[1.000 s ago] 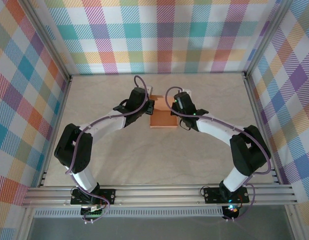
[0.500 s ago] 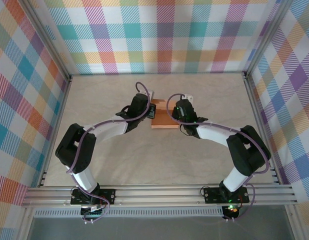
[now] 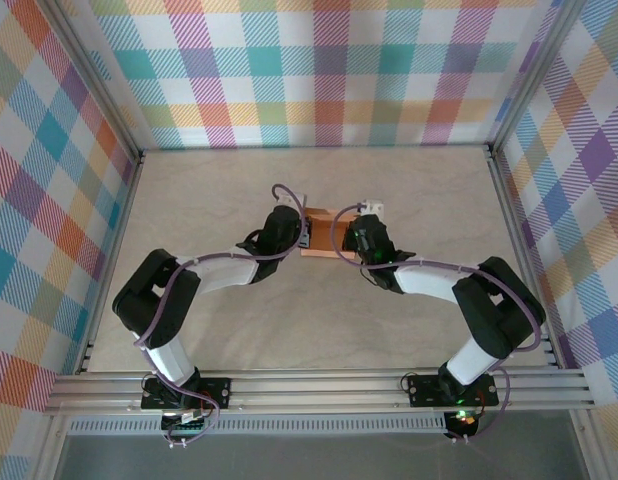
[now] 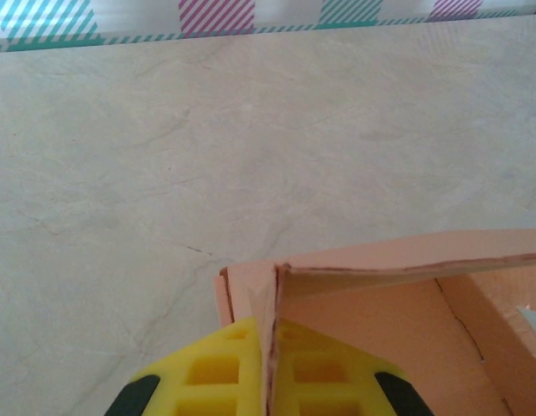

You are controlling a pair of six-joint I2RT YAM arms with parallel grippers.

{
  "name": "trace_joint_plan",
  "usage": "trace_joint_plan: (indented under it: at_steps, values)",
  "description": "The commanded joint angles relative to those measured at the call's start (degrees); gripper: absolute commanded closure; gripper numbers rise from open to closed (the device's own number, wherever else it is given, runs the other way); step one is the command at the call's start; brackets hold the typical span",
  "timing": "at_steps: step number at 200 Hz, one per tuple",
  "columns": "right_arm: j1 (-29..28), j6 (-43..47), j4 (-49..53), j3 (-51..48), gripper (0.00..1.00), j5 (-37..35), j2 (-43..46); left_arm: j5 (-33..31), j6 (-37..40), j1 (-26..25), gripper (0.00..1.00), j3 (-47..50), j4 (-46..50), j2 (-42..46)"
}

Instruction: Fold the paper box

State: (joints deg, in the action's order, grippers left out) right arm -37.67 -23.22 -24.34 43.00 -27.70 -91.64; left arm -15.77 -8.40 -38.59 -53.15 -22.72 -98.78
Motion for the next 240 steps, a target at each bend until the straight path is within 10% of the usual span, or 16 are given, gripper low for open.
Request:
trace_joint_plan:
  at_steps: [1, 90, 167, 240]
  values:
    - [-2.5, 0.8, -6.8, -1.5, 1.0, 4.3, 1.7, 1.7, -1.1, -3.2, 1.0, 2.2, -1.3, -0.5]
    - [-3.9, 4.6, -18.5, -6.7, 0.96, 5.9, -0.7, -3.9, 0.5, -7.0, 1.0, 7.8, -8.0, -1.3]
    - [-3.8, 8.2, -19.8, -9.5, 0.19, 6.6, 7.8, -7.7, 2.6, -7.4, 1.0, 7.5, -6.7, -2.1]
    - [0.4, 0.8, -3.0, -4.4, 0.12, 10.5, 18.5, -8.3, 3.7, -7.7, 1.0, 7.0, -6.3, -2.0]
